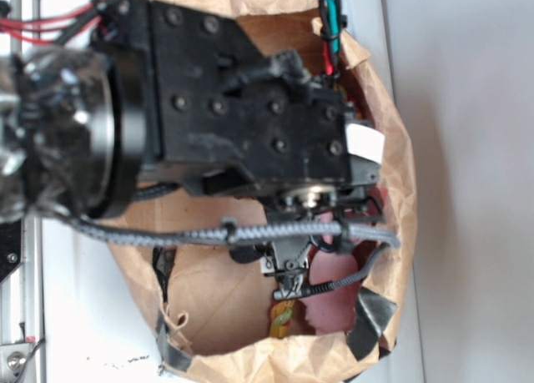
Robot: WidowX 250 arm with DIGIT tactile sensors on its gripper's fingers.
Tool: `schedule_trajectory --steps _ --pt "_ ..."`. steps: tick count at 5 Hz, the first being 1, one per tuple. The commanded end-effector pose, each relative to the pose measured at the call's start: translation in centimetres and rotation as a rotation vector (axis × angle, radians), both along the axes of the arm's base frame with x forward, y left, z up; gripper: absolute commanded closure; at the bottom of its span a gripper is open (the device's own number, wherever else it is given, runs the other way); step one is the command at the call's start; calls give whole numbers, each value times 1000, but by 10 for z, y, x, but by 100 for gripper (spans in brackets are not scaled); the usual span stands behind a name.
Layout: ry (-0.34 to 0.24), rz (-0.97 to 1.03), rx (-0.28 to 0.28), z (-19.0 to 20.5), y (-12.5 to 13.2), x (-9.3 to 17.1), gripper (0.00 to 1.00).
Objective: Grab the rock.
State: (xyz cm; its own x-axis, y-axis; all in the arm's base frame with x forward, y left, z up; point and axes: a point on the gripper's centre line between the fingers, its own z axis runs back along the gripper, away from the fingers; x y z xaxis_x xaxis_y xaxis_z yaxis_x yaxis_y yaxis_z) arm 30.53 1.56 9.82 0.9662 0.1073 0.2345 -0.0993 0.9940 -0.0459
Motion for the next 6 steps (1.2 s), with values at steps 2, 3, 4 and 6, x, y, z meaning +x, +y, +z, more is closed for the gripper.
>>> schedule_trajectory --steps 2,3,4,6 --pt "-63 81 42 -1 35 16 0" --pt "-66 84 55 -8 39 16 0" --pt "-68 52 60 -16 41 10 0" --pt "-59 0 55 -16 45 -9 0"
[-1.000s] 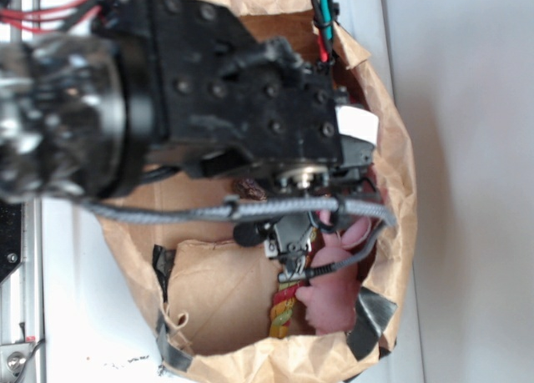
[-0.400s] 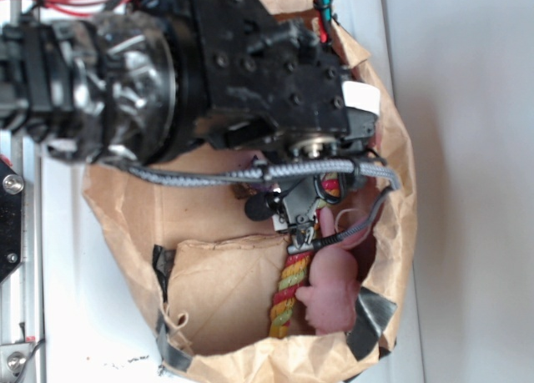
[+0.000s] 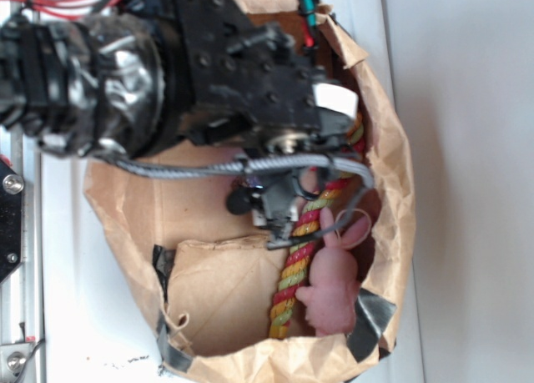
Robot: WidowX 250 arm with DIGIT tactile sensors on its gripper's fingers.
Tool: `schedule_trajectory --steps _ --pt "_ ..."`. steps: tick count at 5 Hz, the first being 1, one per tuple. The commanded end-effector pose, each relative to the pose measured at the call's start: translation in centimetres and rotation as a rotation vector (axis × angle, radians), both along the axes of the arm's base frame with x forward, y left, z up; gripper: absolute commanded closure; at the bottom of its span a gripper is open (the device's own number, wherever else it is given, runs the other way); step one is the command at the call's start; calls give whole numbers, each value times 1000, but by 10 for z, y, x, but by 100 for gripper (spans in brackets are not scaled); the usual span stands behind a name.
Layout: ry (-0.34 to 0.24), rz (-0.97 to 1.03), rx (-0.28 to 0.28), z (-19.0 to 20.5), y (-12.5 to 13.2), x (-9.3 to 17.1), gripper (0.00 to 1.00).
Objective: Grab the rock.
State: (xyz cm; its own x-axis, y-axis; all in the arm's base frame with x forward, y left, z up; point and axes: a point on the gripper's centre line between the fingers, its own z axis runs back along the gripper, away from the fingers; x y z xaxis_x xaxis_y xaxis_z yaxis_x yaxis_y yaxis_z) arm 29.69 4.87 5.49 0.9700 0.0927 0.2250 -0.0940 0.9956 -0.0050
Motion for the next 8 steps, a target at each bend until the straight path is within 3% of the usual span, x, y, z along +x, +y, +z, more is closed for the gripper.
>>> schedule_trajectory --steps 1,8 --pt "-72 20 22 22 14 4 0" --pt "-39 19 -16 19 -22 -6 0"
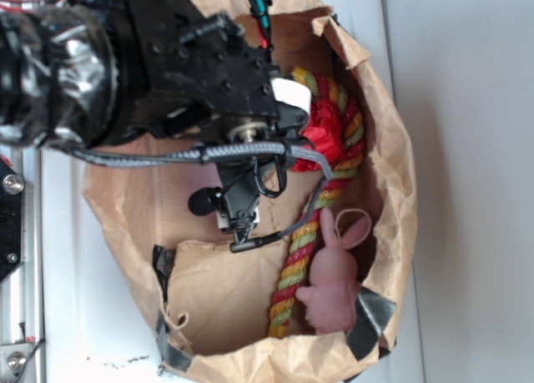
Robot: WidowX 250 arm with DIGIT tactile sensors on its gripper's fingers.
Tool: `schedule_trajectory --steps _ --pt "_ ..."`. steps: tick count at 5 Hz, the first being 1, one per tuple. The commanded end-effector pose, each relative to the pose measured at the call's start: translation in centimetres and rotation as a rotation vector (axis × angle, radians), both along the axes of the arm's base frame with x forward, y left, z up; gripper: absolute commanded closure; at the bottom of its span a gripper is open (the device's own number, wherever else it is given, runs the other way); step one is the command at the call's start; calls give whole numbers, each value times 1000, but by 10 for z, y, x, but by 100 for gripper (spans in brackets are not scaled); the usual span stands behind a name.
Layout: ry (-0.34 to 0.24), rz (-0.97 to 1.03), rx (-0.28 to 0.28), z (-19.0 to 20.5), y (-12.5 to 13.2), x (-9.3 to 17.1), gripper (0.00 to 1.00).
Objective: Grab the rock.
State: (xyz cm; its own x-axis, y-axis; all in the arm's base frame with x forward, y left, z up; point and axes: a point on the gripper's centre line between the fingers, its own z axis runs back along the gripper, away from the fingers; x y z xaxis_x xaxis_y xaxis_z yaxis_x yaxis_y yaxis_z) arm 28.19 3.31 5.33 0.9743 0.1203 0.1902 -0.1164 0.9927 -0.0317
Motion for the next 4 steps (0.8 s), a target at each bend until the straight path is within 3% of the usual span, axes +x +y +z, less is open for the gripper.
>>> schedule_trajectory --steps 1,4 --pt "-79 -3 9 22 -10 8 0" --pt "-66 22 4 23 -21 15 0"
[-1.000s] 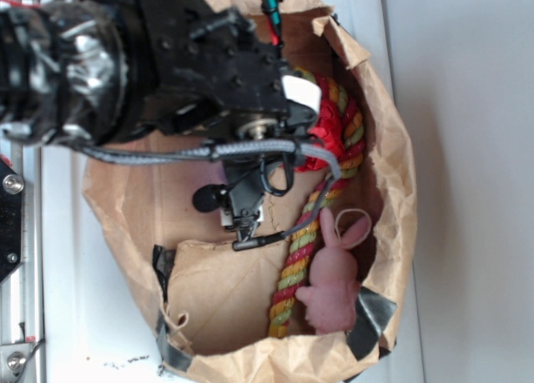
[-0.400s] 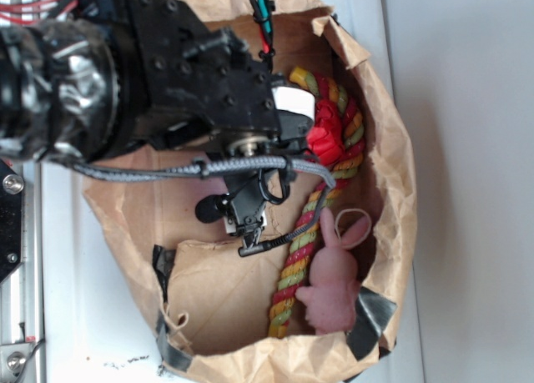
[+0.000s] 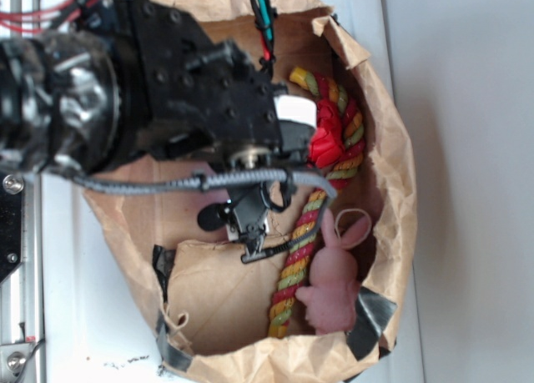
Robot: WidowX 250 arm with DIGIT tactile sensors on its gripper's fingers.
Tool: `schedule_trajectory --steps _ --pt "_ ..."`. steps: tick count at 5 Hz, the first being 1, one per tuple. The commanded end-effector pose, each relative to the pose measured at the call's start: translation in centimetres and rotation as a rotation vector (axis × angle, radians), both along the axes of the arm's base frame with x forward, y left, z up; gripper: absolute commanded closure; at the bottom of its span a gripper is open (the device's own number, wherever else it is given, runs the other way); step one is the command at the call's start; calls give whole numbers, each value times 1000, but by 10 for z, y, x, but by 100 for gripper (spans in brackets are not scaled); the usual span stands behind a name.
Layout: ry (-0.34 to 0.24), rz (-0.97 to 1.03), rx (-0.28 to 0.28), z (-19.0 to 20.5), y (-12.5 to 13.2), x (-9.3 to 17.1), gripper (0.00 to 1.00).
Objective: Grab the rock.
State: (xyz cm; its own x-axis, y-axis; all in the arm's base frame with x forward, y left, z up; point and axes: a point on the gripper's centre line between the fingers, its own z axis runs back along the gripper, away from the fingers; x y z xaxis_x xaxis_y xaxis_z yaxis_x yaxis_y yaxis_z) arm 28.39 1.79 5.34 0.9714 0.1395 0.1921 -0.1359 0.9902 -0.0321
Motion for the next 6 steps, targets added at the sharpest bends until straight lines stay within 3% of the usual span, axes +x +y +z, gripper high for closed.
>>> schedule_trajectory --steps 1,5,6 --pt "-64 11 9 22 -8 17 0" --pt "-71 30 74 -6 -8 30 0" --pt "-70 13 69 -8 -6 26 64"
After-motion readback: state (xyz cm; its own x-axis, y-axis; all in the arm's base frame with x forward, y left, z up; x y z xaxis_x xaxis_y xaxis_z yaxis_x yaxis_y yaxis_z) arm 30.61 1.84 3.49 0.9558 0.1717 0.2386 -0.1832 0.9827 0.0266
